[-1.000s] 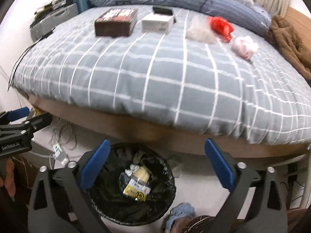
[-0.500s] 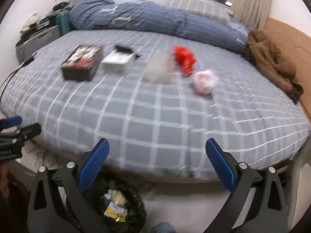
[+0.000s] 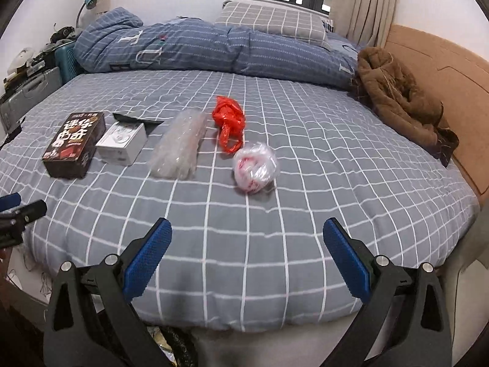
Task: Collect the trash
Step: 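Raise both tools back toward the bed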
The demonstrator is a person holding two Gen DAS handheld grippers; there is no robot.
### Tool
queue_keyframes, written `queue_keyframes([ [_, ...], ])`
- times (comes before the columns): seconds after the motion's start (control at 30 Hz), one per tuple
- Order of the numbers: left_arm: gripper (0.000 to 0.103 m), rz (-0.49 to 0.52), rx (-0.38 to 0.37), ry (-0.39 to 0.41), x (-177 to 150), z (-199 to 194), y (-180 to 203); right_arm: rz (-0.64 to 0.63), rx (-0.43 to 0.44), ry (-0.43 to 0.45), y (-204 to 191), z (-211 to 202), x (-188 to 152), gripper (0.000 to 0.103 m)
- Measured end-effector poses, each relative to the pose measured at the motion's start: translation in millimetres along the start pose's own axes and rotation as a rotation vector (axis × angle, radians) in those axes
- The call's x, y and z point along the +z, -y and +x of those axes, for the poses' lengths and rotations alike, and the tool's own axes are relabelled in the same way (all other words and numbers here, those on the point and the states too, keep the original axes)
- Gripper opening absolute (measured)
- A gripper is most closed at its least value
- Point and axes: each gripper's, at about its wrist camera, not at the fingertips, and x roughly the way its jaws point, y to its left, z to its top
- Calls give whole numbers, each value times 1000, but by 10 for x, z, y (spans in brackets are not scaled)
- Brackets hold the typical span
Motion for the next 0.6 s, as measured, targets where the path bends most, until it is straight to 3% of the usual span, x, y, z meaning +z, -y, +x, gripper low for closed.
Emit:
queue_keyframes([
  [0.37,97,-22,57,9,549,381,-199,34,-16,-28,148,487,363,95],
  [0.6,97,-7,72,-19,730,608,-170,36,-30,-62,154,794,507,95],
])
